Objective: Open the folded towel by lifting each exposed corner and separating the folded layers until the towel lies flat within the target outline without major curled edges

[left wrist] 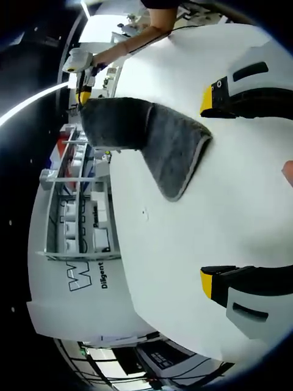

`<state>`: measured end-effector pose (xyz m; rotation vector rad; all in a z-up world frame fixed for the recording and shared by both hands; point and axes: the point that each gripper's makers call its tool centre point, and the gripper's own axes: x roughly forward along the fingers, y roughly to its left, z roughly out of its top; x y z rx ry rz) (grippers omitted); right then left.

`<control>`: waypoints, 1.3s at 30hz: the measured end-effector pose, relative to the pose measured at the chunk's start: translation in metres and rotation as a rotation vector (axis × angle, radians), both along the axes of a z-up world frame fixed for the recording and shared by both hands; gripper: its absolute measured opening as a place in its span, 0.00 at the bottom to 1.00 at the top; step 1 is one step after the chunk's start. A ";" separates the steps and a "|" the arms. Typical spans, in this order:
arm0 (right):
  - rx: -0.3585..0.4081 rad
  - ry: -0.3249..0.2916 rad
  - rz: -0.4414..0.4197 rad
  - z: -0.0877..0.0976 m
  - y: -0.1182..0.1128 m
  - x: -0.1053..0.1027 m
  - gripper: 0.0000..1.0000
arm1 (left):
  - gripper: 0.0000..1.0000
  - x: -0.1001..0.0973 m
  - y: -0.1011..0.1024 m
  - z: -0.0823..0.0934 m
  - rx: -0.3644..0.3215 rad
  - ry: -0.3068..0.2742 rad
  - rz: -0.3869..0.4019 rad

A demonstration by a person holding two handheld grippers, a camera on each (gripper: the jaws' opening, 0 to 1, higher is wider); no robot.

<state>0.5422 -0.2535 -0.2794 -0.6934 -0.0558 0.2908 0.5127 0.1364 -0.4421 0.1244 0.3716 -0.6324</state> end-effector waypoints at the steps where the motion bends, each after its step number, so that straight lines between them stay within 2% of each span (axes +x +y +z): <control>1: 0.004 0.002 -0.011 -0.002 -0.005 0.000 0.03 | 0.99 0.000 0.000 0.000 0.001 0.001 0.000; 7: 0.042 0.043 -0.093 -0.025 -0.050 0.003 0.03 | 0.99 0.000 0.000 -0.003 0.007 0.008 0.002; 11: 0.053 0.110 -0.157 -0.056 -0.083 0.005 0.03 | 0.99 -0.001 0.000 -0.004 0.009 0.009 0.003; 17: 0.116 0.258 -0.212 -0.113 -0.123 0.009 0.03 | 0.99 -0.001 0.000 -0.006 0.015 0.013 0.006; 21: 0.144 0.322 -0.252 -0.147 -0.151 0.013 0.03 | 0.99 -0.002 0.000 -0.008 0.021 0.018 0.005; 24: 0.182 0.423 -0.266 -0.175 -0.159 0.007 0.04 | 0.99 -0.002 0.000 -0.009 0.022 0.022 0.006; 28: 0.197 0.507 -0.290 -0.198 -0.170 0.003 0.04 | 0.99 -0.001 0.001 -0.009 0.020 0.021 0.007; 30: 0.202 0.513 -0.290 -0.201 -0.168 0.001 0.03 | 0.99 -0.001 0.001 -0.008 0.019 0.021 0.006; 34: 0.140 0.553 -0.296 -0.203 -0.163 -0.009 0.03 | 0.99 -0.002 0.002 -0.005 0.014 0.015 0.005; 39: 0.107 0.577 -0.291 -0.203 -0.162 -0.020 0.03 | 0.99 -0.002 0.002 -0.004 0.012 0.013 0.002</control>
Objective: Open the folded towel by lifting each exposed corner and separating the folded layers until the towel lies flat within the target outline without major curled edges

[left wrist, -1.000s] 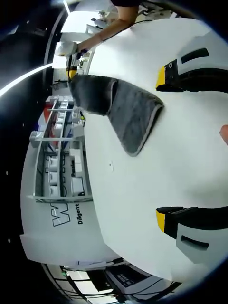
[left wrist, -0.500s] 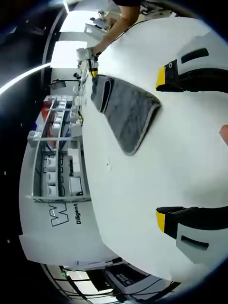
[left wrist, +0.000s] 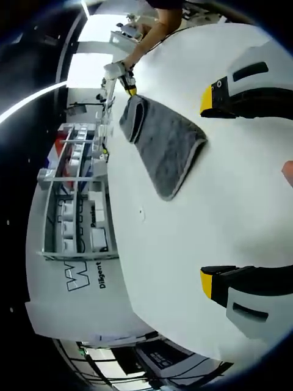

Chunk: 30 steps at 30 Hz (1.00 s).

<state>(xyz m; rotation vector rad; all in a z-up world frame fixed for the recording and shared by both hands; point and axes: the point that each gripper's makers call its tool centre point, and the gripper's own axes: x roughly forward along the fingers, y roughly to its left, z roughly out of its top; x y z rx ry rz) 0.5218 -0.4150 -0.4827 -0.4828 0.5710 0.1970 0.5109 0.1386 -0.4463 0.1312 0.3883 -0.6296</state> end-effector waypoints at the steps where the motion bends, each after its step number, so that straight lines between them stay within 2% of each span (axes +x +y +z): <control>1: 0.005 0.003 0.002 0.000 -0.002 -0.001 0.03 | 0.99 0.000 0.000 0.000 0.000 0.000 -0.001; 7: 0.069 0.026 -0.004 -0.001 -0.003 -0.011 0.03 | 0.99 0.000 -0.001 0.000 0.004 -0.001 -0.006; 11: 0.111 0.015 -0.017 -0.001 -0.005 -0.010 0.05 | 0.99 0.000 -0.001 0.002 0.007 -0.007 -0.011; 14: 0.110 -0.002 -0.042 0.003 -0.012 -0.009 0.14 | 0.99 -0.001 -0.001 0.003 0.004 -0.008 -0.013; 18: 0.111 -0.002 -0.050 0.007 -0.013 -0.012 0.21 | 0.99 -0.002 -0.002 0.005 0.004 -0.013 -0.016; 21: 0.099 -0.014 -0.068 0.016 -0.014 -0.015 0.30 | 0.99 -0.002 -0.003 0.006 0.000 -0.018 -0.020; 23: 0.093 -0.027 -0.064 0.023 -0.012 -0.018 0.32 | 0.99 -0.002 -0.003 0.006 0.000 -0.017 -0.019; 26: 0.083 -0.066 -0.038 0.042 -0.001 -0.019 0.36 | 0.99 -0.002 -0.002 0.006 0.001 -0.015 -0.018; 30: 0.078 -0.106 0.071 0.062 0.040 -0.021 0.43 | 0.99 -0.003 -0.003 0.007 -0.002 -0.020 -0.021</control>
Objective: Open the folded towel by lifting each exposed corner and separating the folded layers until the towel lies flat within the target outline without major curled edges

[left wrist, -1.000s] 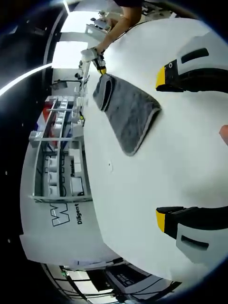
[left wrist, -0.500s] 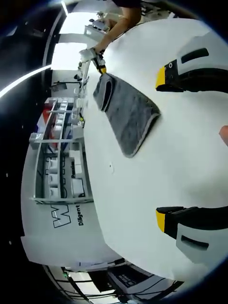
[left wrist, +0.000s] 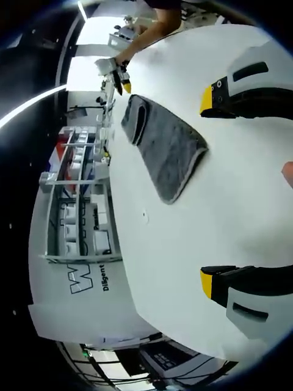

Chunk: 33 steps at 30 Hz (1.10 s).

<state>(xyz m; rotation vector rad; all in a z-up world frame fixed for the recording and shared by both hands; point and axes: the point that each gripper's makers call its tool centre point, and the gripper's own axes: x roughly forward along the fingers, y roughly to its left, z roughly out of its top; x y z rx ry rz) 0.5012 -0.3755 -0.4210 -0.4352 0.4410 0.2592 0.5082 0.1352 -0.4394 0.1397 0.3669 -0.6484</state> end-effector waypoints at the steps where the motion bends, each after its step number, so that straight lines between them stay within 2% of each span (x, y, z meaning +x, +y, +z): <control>1: 0.000 -0.007 0.021 0.003 0.008 0.000 0.44 | 0.99 0.000 0.000 0.000 -0.001 0.000 -0.001; 5: -0.035 -0.030 0.155 0.016 0.058 -0.004 0.47 | 0.99 -0.001 -0.001 0.000 0.003 -0.002 -0.002; 9: -0.090 -0.038 0.287 0.021 0.107 -0.005 0.43 | 0.99 -0.002 -0.002 0.002 0.001 -0.007 -0.008; 10: -0.093 -0.039 0.296 0.021 0.111 -0.005 0.42 | 0.99 -0.001 -0.002 0.002 0.001 -0.007 -0.008; 11: -0.105 -0.040 0.328 0.021 0.124 -0.005 0.41 | 0.99 -0.001 -0.002 0.003 0.001 -0.007 -0.009; 14: -0.125 -0.021 0.377 0.015 0.146 -0.002 0.40 | 0.99 -0.001 -0.002 0.003 0.001 -0.009 -0.008; 17: -0.152 0.035 0.437 -0.002 0.166 0.001 0.36 | 0.99 -0.002 -0.003 0.005 -0.002 -0.013 -0.010; 18: -0.155 0.039 0.442 -0.004 0.168 0.001 0.36 | 0.99 -0.002 -0.003 0.005 -0.003 -0.013 -0.010; 20: -0.213 0.077 0.455 -0.020 0.173 0.005 0.35 | 0.99 -0.003 -0.004 0.006 -0.004 -0.016 -0.011; 22: -0.265 0.084 0.455 -0.029 0.174 0.009 0.34 | 0.99 -0.003 -0.003 0.007 -0.006 -0.018 -0.011; 27: -0.297 0.087 0.453 -0.045 0.177 0.019 0.28 | 0.99 -0.004 -0.005 0.010 -0.011 -0.023 -0.016; 28: -0.311 0.088 0.450 -0.047 0.176 0.020 0.25 | 0.99 -0.004 -0.004 0.010 -0.012 -0.023 -0.015; 30: -0.371 0.081 0.467 -0.049 0.172 0.023 0.11 | 0.99 -0.004 -0.004 0.010 -0.011 -0.022 -0.014; 33: -0.391 0.077 0.482 -0.053 0.175 0.023 0.06 | 0.99 -0.004 -0.004 0.009 -0.012 -0.019 -0.012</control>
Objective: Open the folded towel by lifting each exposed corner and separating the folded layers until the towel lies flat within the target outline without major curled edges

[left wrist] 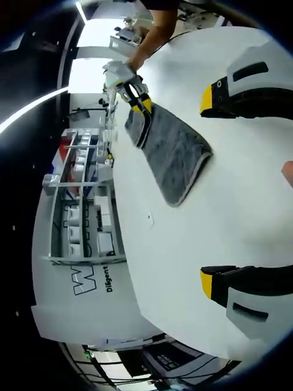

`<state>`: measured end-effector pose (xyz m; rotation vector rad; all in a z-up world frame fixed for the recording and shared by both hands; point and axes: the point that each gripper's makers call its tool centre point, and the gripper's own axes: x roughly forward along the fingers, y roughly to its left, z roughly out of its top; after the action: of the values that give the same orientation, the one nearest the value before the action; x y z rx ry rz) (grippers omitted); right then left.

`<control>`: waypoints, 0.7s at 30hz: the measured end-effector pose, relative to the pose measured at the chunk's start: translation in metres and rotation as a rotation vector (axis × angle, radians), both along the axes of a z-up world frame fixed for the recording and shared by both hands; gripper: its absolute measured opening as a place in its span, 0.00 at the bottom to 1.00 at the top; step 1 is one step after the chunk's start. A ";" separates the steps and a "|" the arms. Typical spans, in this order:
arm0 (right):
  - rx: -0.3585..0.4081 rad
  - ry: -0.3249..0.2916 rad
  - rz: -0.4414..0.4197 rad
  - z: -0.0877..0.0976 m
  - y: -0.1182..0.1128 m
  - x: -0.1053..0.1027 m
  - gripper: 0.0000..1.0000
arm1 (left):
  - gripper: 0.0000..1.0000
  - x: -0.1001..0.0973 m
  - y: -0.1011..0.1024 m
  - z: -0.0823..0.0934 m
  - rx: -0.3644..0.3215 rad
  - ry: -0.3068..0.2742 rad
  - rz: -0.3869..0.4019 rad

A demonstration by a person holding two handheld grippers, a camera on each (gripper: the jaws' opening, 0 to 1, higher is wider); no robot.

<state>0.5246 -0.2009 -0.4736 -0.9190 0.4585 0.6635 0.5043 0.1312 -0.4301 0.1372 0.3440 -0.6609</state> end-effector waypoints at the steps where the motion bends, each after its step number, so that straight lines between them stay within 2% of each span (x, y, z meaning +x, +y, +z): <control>1: -0.015 0.004 0.004 -0.001 -0.001 -0.001 0.05 | 0.99 0.000 0.000 0.000 0.001 0.000 -0.001; 3: -0.017 -0.004 0.005 0.001 -0.001 -0.001 0.04 | 0.99 0.000 0.000 0.000 0.003 -0.002 -0.001; 10: -0.015 -0.130 -0.048 0.046 -0.025 0.002 0.02 | 0.99 0.000 0.001 0.000 0.003 -0.003 0.001; 14: -0.003 -0.202 -0.107 0.074 -0.050 0.004 0.02 | 0.99 -0.001 0.000 0.000 0.006 -0.001 -0.001; 15: -0.002 -0.206 -0.112 0.076 -0.052 0.005 0.02 | 0.99 -0.001 0.000 0.000 0.007 0.000 -0.002; 16: 0.006 -0.233 -0.136 0.087 -0.067 0.007 0.02 | 0.99 -0.001 0.000 -0.001 0.007 0.000 -0.002; 21: 0.018 -0.283 -0.213 0.106 -0.102 0.007 0.02 | 0.99 -0.001 0.001 0.000 0.007 -0.004 0.004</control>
<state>0.5313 -0.3029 -0.3677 -0.9156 0.2919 0.3367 0.5037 0.1326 -0.4300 0.1443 0.3428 -0.6560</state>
